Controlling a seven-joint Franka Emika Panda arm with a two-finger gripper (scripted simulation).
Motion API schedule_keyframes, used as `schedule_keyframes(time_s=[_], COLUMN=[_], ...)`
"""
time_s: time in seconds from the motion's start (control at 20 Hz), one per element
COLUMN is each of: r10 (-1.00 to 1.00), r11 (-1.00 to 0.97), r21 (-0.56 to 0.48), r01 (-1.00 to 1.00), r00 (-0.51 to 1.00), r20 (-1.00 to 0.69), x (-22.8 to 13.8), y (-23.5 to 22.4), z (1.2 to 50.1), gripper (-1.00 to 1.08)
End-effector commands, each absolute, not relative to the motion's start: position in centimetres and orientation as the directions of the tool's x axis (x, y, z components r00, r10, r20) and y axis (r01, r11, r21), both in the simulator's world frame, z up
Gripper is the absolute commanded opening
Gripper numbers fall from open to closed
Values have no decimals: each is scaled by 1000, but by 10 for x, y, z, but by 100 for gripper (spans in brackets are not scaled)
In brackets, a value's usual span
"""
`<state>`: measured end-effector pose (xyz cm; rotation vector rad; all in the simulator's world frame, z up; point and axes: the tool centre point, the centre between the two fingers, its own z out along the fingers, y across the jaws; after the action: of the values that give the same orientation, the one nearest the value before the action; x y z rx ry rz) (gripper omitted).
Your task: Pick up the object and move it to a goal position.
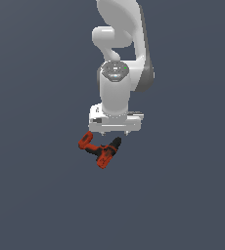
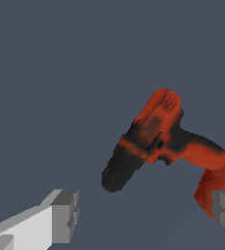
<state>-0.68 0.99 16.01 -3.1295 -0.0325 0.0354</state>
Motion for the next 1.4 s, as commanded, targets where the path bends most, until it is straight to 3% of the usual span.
schedule_keyframes(time_s=[0.0,0.7,1.35], r10=[21,30,-190], r11=[-1000,-999,-981], r21=[-12,-10,-29], r01=[21,30,-190], r00=[1000,1000,981], r20=[-23,3,23], x=[-7,-1,-9], y=[10,16,19], z=[160,165,123], gripper=[68,68,68])
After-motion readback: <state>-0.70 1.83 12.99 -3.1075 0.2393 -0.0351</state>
